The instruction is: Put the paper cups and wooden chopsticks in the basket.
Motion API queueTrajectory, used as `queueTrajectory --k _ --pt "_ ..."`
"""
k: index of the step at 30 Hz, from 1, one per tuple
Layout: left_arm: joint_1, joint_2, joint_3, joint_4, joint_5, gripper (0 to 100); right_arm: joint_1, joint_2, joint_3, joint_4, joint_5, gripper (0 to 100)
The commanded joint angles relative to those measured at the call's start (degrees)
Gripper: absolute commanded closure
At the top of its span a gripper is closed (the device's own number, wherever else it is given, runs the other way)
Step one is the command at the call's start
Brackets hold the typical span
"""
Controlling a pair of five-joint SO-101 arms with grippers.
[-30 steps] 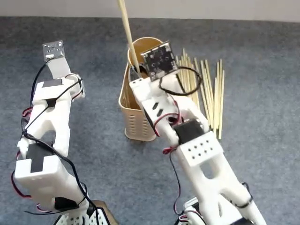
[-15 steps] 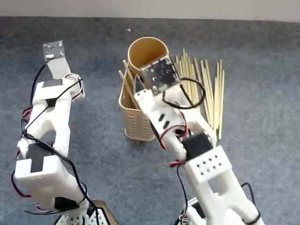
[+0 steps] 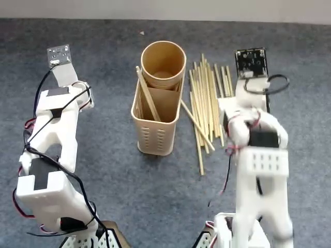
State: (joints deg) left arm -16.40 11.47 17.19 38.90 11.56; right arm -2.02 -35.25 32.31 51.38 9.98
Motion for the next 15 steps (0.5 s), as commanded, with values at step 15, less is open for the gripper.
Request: queueTrajectory --k 15 --pt "0.8 -0.3 -2.3 -0.9 0.1 83 7.9 66.6 -43.8 3.1 0.6 72.4"
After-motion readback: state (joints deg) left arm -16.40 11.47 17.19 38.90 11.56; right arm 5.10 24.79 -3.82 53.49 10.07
